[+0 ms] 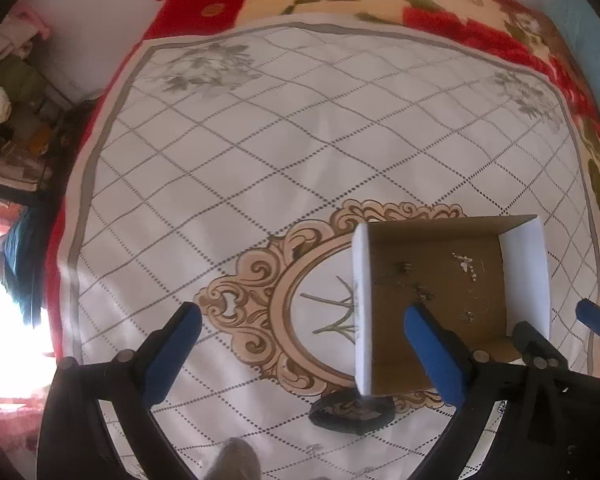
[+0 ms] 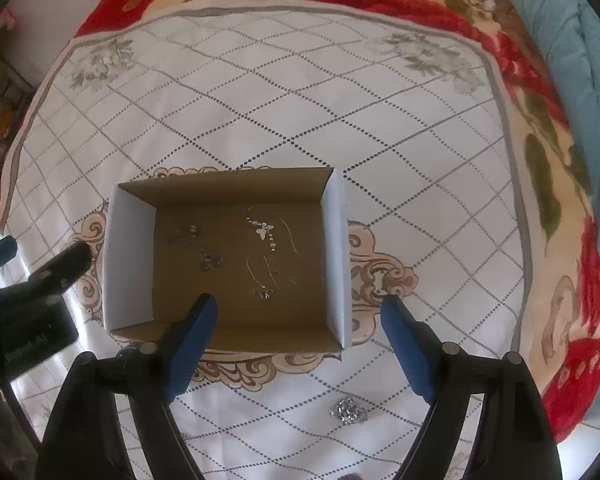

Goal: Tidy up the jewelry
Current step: 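Carry both items over the white box and open both tools inside it, then withdraw both tools from the box back toward the scattered jewelry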

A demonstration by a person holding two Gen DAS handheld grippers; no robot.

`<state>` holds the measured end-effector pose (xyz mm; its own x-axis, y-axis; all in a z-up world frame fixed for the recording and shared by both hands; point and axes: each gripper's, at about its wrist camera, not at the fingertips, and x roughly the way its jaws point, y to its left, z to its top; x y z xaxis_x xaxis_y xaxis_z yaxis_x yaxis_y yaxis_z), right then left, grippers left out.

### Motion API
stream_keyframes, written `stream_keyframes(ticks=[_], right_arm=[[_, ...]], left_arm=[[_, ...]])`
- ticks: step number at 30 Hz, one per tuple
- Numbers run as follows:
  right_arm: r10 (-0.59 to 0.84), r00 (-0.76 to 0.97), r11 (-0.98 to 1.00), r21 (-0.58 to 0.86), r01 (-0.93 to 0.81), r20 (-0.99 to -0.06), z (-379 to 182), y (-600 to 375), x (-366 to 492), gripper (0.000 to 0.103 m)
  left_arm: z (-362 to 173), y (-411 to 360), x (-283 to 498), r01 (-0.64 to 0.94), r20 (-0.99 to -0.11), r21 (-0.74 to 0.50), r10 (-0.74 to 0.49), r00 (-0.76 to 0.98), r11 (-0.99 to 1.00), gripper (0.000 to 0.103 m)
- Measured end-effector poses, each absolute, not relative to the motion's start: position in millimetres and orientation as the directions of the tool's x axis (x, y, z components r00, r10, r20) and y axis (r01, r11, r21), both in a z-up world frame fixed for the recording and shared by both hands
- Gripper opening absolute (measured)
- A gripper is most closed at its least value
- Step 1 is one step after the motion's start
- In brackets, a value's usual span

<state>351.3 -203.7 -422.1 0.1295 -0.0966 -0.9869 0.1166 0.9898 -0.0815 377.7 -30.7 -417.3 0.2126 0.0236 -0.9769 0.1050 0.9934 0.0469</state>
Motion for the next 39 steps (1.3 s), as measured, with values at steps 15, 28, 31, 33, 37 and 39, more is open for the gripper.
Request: stream_keyframes(ticks=[15,28,31,33,37,39], right_arm=[[-0.154,0.261,0.981,-0.116,0.154,-0.953,-341.3,-205.7,293.8,0.085],[-0.11,0.419,0.981,-0.031,0.192,-0.901,-243.1,-212.0,220.7,0.085],[-0.074,0.411,0.985,-0.001,0.175,-0.909,-240.4,-213.7,198.6,0.085],[-0.057,0.391,0.986,0.009,0.166,-0.919,-247.0,-214.2,186.4,0.085],[-0.004,0.304,0.989,0.041,0.143,-0.953,-284.7,-211.5,152.8,0.085],[0.035,0.255,0.989,0.07,0.13,-0.966,-310.1,-207.7,138.1,0.084]], left_arm=[[-342.6,-21.0,324.0,0.092,-0.945,0.004,-0.026,0.326,0.996,0.103],[-248.8,-14.8,259.4,0.062,-0.889,-0.044,-0.067,0.453,0.997,0.103],[-240.3,-4.3,241.8,0.016,-0.887,-0.049,-0.05,0.46,0.999,0.103],[-242.3,4.6,226.5,-0.021,-0.891,-0.035,-0.022,0.454,0.999,0.103],[-267.8,18.2,195.7,-0.061,-0.914,0.01,0.034,0.404,0.998,0.103],[-294.9,26.0,180.1,-0.074,-0.934,0.038,0.062,0.352,0.997,0.103]])
